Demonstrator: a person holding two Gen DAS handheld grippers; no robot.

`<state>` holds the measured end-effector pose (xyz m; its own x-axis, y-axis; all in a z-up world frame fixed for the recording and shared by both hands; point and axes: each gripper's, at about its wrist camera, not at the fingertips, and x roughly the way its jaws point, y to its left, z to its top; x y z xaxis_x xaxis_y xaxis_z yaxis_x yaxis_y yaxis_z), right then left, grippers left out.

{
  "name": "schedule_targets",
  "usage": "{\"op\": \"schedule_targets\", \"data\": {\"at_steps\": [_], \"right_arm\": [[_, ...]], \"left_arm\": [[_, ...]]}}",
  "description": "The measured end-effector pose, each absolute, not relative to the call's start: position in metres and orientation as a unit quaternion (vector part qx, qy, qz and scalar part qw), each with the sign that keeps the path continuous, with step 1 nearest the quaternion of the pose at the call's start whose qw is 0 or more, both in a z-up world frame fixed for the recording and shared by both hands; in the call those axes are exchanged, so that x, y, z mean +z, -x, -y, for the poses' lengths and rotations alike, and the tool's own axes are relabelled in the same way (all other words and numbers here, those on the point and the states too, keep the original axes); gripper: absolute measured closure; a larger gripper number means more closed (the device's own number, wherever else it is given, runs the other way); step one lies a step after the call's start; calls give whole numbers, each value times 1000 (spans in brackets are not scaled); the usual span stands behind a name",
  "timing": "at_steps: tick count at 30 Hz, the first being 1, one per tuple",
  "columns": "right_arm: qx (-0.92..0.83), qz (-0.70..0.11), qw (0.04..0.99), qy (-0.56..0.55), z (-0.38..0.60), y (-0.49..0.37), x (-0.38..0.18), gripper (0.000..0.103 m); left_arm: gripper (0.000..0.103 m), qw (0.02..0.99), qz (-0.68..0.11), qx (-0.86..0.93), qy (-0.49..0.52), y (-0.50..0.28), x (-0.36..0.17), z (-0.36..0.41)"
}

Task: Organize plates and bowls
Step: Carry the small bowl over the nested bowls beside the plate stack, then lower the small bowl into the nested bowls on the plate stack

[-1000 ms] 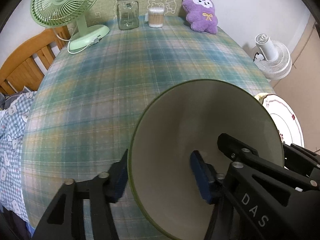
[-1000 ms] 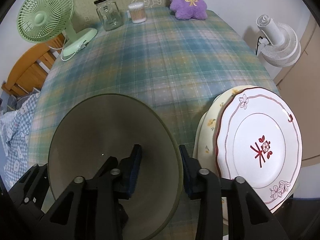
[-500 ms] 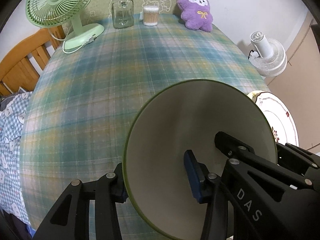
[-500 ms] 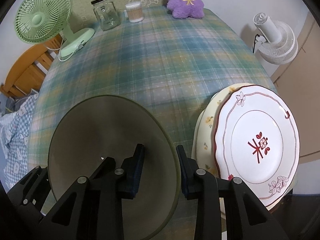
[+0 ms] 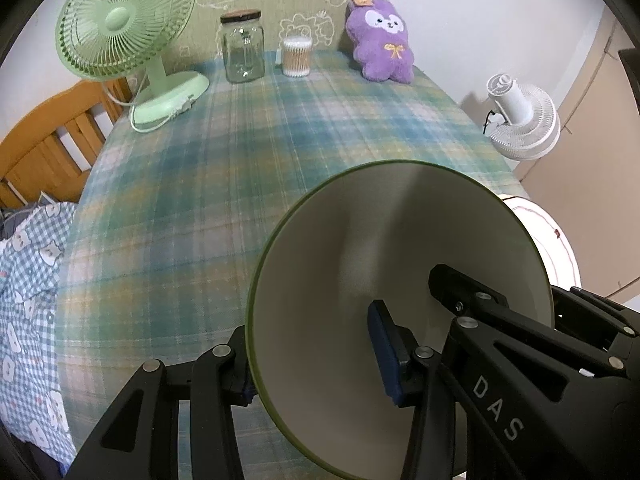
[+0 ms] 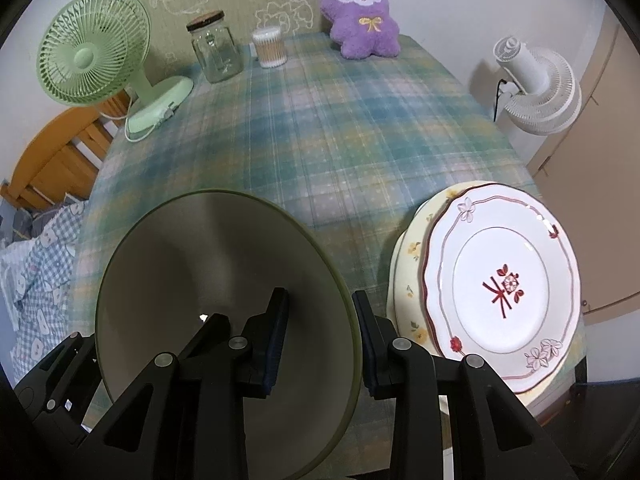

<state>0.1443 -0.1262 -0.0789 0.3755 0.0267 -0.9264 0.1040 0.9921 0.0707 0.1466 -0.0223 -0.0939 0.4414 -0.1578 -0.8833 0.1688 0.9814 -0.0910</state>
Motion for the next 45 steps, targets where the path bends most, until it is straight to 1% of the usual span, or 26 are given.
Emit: {"op": "schedule_targets", "data": {"at_steps": [8, 21, 33, 45], "right_arm": [[-30, -541, 838, -61, 136, -138, -55, 68], [-10, -527, 848, -51, 177, -136, -27, 68], [-5, -528, 848, -44, 229, -132, -21, 68], [-7, -538, 842, -40, 279, -133, -32, 68]], "left_arm": [[57, 859, -501, -102, -9, -142, -72, 31], [57, 872, -483, -82, 0, -133, -46, 71], [57, 872, -483, -75, 8, -127, -43, 123], [57, 866, -494, -74, 14, -129, -53, 173]]}}
